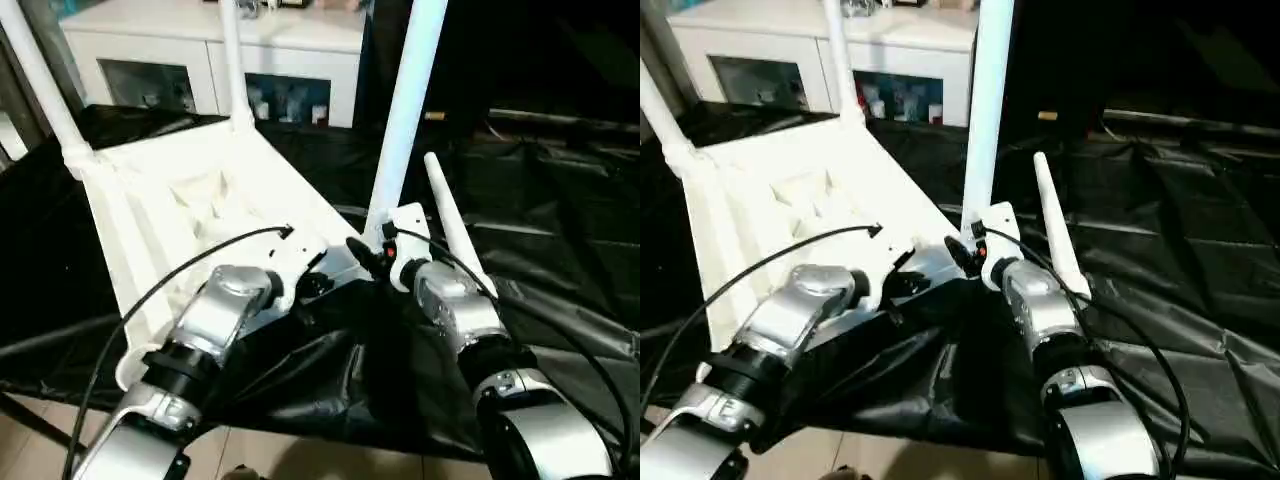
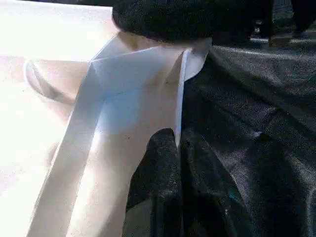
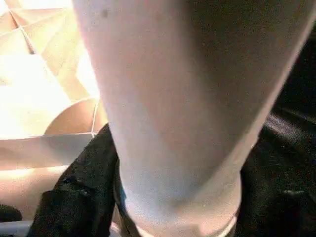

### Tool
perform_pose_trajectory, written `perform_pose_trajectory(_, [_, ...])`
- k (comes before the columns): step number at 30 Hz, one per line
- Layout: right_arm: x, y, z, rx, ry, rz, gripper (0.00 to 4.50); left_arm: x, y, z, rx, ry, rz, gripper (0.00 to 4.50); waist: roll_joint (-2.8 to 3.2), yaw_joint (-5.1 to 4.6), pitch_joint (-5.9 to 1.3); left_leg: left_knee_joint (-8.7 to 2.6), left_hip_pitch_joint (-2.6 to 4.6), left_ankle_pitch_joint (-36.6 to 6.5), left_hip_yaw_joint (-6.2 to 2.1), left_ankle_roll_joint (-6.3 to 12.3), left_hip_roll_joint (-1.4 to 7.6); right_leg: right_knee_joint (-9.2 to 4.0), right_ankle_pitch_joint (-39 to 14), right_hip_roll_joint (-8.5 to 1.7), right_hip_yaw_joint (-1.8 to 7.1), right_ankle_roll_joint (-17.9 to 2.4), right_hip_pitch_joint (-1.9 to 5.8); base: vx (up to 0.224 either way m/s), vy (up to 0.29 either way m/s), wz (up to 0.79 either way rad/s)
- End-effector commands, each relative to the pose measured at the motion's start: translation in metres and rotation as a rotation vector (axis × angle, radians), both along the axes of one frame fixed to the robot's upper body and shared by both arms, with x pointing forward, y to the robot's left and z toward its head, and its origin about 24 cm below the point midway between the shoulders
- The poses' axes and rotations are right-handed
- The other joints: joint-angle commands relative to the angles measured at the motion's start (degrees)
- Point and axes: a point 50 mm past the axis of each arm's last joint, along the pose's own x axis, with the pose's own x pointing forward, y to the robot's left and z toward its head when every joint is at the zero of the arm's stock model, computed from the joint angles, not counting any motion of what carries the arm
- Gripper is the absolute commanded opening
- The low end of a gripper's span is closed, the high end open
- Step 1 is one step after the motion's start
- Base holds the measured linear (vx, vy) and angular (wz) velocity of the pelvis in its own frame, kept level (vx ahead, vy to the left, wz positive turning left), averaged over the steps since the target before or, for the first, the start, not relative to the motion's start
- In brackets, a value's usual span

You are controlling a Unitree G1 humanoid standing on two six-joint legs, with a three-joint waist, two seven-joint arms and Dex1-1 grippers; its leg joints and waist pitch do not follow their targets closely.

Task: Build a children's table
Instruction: Rotate leg to tighten

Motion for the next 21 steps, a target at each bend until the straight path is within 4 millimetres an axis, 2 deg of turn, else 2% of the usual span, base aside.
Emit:
perform_pose_trajectory(1, [-0.021, 0.044, -0.018, 0.06, 0.094, 0.226, 3.6, 0.004, -0.019, 0.02, -0.056, -0.11, -0.039, 0.0, -0.42, -0.3, -3.24, -4.6, 0.92, -21.44, 0.16, -0.8, 0.33, -6.25, -19.46, -2.42, 0.94, -7.86, 1.18, 0.0, 0.0, 0.0])
perform_pose_trajectory(3, [-0.018, 0.041, -0.014, 0.062, 0.062, 0.233, 3.73, 0.001, -0.017, 0.021, -0.065, -0.115, -0.078, 0.0, -0.34, -0.27, -3.37, -4.6, 0.89, -20.94, 0.16, -0.63, 0.37, -6.17, -18.69, -2.56, 0.96, -8.05, 1.25, 0.0, 0.0, 0.0])
perform_pose_trajectory(5, [-0.017, 0.037, -0.008, 0.051, 0.022, 0.283, 3.73, -0.003, -0.014, 0.021, -0.069, -0.108, -0.112, 0.0, -0.4, -0.45, -3.48, -4.61, 0.39, -19.27, 0.14, -0.09, 0.47, -5.87, -16.02, -2.61, 0.94, -8.54, 1.6, 0.0, 0.0, 0.0])
perform_pose_trajectory(7, [-0.017, 0.035, -0.007, 0.053, 0.016, 0.316, 3.73, -0.005, -0.012, 0.021, -0.07, -0.109, -0.132, 0.0, -0.39, -0.48, -3.58, -4.48, 0.47, -18.04, 0.25, 0.24, 0.44, -5.73, -14.12, -2.48, 0.9, -9.01, 1.63, 0.0, 0.0, 0.0])
perform_pose_trajectory(8, [-0.019, 0.032, -0.005, 0.057, 0.012, 0.375, 3.73, -0.007, -0.01, 0.021, -0.068, -0.101, -0.161, 0.0, -0.63, -0.42, -3.68, -4.27, 0.46, -15.86, 0.44, 0.92, 0.41, -5.5, -11.13, -2.47, 0.93, -9.98, 1.82, 0.0, 0.0, 0.0])
perform_pose_trajectory(9, [-0.019, 0.031, -0.005, 0.055, 0.01, 0.393, 3.73, -0.008, -0.008, 0.021, -0.067, -0.098, -0.171, 0.0, -0.62, -0.46, -3.66, -4.22, 0.37, -15.28, 0.51, 1.23, 0.39, -5.46, -10.3, -2.45, 0.94, -10.23, 1.87, 0.0, 0.0, 0.0])
perform_pose_trajectory(11, [-0.025, 0.015, 0.0, 0.026, 0.004, 0.549, 3.73, -0.016, 0.002, 0.022, -0.059, -0.086, -0.277, 0.0, -0.49, -0.32, -3.82, -4.04, 0.26, -13.34, 0.55, 2.08, 0.38, -5.21, -7.16, -2.42, 0.88, -10.87, 2.18, 0.0, 0.0, 0.0])
perform_pose_trajectory(12, [-0.026, 0.007, 0.002, 0.018, 0.002, 0.595, 3.73, -0.018, 0.007, 0.022, -0.048, -0.082, -0.312, 0.0, -0.5, -0.18, -4.05, -3.79, 0.21, -11.63, 0.57, 2.83, 0.45, -4.81, -3.9, -2.34, 0.83, -11.34, 2.45, 0.0, 0.0, 0.0])
perform_pose_trajectory(13, [-0.027, 0.003, 0.004, 0.015, 0.0, 0.62, 3.73, -0.019, 0.01, 0.022, -0.04, -0.079, -0.33, 0.0, -0.2, -0.2, -4.03, -3.8, 0.27, -10.92, 0.55, 3.28, 0.45, -4.73, -2.27, -2.22, 0.8, -11.79, 2.35, 0.0, 0.0, 0.0])
perform_pose_trajectory(14, [-0.027, 0.001, 0.005, 0.015, 0.001, 0.635, 3.73, -0.02, 0.012, 0.022, -0.037, -0.077, -0.341, 0.0, -0.19, -0.19, -4.1, -3.57, 0.37, -9.32, 0.71, 4.08, 0.47, -4.36, 1.71, -2.03, 0.73, -13.22, 2.35, 0.0, 0.0, 0.0])
perform_pose_trajectory(15, [-0.029, -0.008, 0.008, 0.007, 0.005, 0.687, 3.73, -0.023, 0.018, 0.023, -0.028, -0.064, -0.378, 0.0, -0.15, -0.03, -4.09, -3.55, 0.51, -9.1, 0.75, 4.35, 0.49, -4.38, 2.29, -1.99, 0.69, -13.6, 2.32, 0.0, 0.0, 0.0])
perform_pose_trajectory(16, [-0.03, -0.013, 0.009, -0.003, 0.008, 0.713, 3.73, -0.024, 0.021, 0.023, -0.025, -0.056, -0.396, 0.0, 0.32, 0.36, -4.3, -3.37, 0.65, -8.37, 0.72, 4.74, 0.69, -4.08, 3.98, -2.02, 0.59, -14.44, 2.34, 0.0, 0.0, 0.0])
perform_pose_trajectory(17, [-0.031, -0.019, 0.011, -0.013, 0.014, 0.739, 3.73, -0.026, 0.025, 0.023, -0.019, -0.046, -0.416, 0.0, 0.3, 0.58, -4.29, -3.3, 0.77, -8.01, 0.8, 4.92, 0.82, -3.97, 5.33, -1.85, 0.47, -15.1, 2.24, 0.0, 0.0, 0.0])
perform_pose_trajectory(20, [-0.031, -0.024, 0.014, -0.012, 0.016, 0.757, 3.73, -0.027, 0.03, 0.025, -0.014, -0.04, -0.432, 0.0, 0.53, 0.92, -4.26, -3.26, 0.87, -8.33, 0.85, 4.57, 0.81, -3.8, 5.74, -1.89, 0.36, -15.9, 2.18, 0.0, 0.0, 0.0])
perform_pose_trajectory(21, [-0.031, -0.027, 0.017, -0.012, 0.013, 0.772, 3.73, -0.028, 0.034, 0.025, -0.009, -0.032, -0.446, 0.0, 0.49, 1.03, -4.19, -3.32, 0.81, -9.66, 0.85, 4.11, 0.88, -3.84, 4.56, -1.99, 0.34, -16.07, 2.17, 0.0, 0.0, 0.0])
